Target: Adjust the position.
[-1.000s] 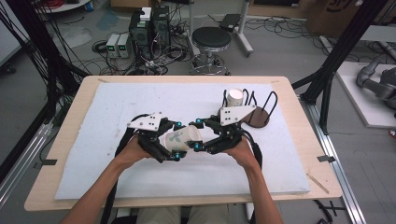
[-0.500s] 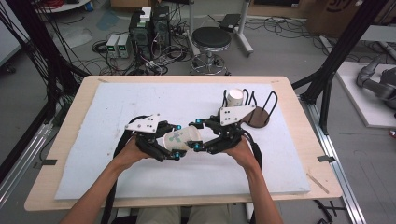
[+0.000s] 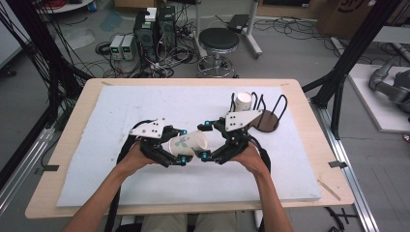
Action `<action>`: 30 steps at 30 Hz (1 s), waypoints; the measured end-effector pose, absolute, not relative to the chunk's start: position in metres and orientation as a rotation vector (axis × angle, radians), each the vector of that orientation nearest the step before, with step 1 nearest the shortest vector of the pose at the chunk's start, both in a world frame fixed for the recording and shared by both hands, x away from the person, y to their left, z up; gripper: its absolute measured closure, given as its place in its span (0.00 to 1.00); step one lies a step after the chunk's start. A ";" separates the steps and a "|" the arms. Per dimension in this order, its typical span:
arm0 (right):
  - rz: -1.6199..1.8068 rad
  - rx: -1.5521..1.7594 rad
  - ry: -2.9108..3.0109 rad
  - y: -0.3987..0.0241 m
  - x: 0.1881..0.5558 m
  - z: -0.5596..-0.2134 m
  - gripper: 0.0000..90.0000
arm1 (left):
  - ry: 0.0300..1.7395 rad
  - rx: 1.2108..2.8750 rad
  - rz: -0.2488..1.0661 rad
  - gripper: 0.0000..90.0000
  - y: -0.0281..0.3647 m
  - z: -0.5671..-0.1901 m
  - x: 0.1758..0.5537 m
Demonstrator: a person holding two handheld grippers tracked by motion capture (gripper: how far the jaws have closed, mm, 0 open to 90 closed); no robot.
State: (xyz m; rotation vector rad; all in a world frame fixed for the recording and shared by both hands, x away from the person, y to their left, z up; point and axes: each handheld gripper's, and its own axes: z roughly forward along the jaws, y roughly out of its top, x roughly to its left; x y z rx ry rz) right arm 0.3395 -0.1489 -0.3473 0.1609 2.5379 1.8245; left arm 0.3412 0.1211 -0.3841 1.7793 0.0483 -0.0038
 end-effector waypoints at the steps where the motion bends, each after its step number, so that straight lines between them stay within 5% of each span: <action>1: 1.824 0.159 2.536 -0.150 0.340 -0.347 0.17 | 0.050 1.777 -0.003 0.33 0.122 -0.384 0.341; 18: 1.783 0.178 2.571 -0.152 0.340 -0.347 0.17 | 0.072 1.832 0.047 0.33 0.144 -0.378 0.333; 30: 1.564 0.182 2.647 -0.149 0.338 -0.342 0.17 | 0.086 2.036 0.084 0.33 0.160 -0.363 0.328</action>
